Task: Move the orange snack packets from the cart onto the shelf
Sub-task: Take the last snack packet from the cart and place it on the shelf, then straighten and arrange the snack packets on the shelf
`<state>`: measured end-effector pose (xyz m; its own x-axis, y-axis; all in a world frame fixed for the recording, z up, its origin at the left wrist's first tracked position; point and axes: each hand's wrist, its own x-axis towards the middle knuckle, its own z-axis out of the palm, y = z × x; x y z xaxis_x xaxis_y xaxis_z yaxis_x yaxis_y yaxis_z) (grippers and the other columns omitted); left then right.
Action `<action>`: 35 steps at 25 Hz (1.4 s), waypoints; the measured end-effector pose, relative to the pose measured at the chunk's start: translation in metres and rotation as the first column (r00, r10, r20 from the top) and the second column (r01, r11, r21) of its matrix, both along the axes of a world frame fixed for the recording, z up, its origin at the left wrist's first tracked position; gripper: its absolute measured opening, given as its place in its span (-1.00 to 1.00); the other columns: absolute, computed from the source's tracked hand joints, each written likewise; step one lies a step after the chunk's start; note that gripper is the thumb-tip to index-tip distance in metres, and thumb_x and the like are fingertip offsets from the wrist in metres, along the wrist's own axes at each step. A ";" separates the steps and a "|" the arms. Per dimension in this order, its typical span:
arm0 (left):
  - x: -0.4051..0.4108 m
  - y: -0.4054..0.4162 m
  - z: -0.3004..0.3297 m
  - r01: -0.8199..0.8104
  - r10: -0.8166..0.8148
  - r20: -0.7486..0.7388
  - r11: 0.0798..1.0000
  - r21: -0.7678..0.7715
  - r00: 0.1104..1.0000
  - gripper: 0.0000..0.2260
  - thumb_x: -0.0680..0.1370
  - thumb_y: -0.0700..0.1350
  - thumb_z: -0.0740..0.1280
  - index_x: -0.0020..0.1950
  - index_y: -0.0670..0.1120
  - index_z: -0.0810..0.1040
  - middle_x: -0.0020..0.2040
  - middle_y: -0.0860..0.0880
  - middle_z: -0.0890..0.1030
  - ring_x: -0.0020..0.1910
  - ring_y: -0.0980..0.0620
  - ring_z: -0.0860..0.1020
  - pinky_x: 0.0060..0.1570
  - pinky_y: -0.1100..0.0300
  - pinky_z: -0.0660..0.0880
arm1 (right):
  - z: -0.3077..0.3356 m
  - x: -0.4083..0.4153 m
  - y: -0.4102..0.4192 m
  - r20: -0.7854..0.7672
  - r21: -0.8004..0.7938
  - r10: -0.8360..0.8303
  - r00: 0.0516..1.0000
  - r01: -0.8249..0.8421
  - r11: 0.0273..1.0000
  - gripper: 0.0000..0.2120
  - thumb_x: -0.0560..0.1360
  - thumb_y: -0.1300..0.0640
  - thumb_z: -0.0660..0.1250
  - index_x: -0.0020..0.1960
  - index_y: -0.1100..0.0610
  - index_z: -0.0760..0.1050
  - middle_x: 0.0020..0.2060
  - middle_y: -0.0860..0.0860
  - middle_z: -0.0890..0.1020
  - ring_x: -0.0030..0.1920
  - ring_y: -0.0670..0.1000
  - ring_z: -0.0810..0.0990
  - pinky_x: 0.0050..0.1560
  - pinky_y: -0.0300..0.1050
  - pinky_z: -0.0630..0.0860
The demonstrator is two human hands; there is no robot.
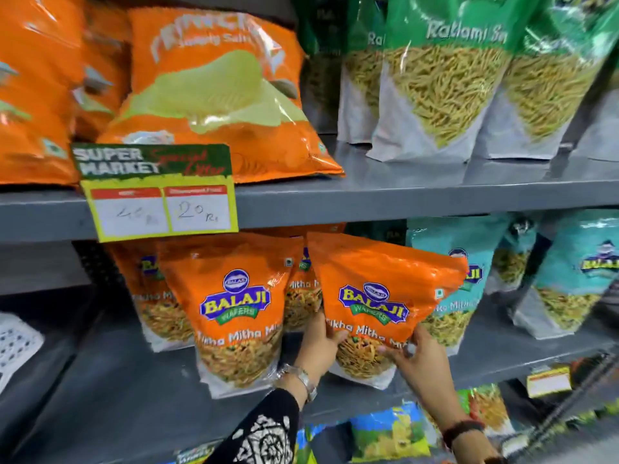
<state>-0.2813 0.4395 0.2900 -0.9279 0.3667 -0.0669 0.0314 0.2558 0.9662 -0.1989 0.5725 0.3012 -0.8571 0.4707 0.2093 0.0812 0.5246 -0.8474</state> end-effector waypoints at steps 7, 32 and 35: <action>-0.018 0.018 -0.001 0.085 -0.083 -0.050 0.996 0.022 0.995 -0.59 0.51 -0.26 0.22 0.33 -0.08 0.24 0.36 -0.09 0.35 0.14 0.15 0.26 0.24 0.17 0.23 | -0.017 -0.012 0.008 0.038 -0.007 -0.122 0.992 0.122 0.992 -0.55 0.31 0.23 0.47 0.15 0.21 0.42 0.00 0.15 0.64 0.01 0.15 0.58 0.03 -0.03 0.46; -0.037 -0.277 -0.023 -0.678 0.713 -0.004 0.668 0.307 0.701 -0.63 0.45 -0.31 0.30 0.24 -0.22 0.37 0.27 -0.30 0.42 0.31 -0.22 0.37 0.29 -0.06 0.31 | -0.028 -0.087 -0.298 -0.211 -0.308 0.443 0.871 -0.490 0.816 -0.69 0.55 0.00 0.04 0.29 -0.05 0.22 0.32 -0.12 0.28 0.38 -0.13 0.22 0.39 -0.34 0.08; -0.072 -0.280 -0.030 -0.619 0.641 -0.035 0.752 0.225 0.766 -0.54 0.45 -0.23 0.33 0.31 -0.15 0.29 0.29 -0.12 0.40 0.33 -0.06 0.33 0.19 0.21 0.28 | -0.035 -0.127 -0.318 -0.256 -0.293 0.299 0.919 -0.369 0.882 -0.32 0.42 -0.33 -0.06 0.41 0.05 0.08 0.46 -0.01 0.13 0.46 -0.07 0.08 0.47 -0.21 -0.01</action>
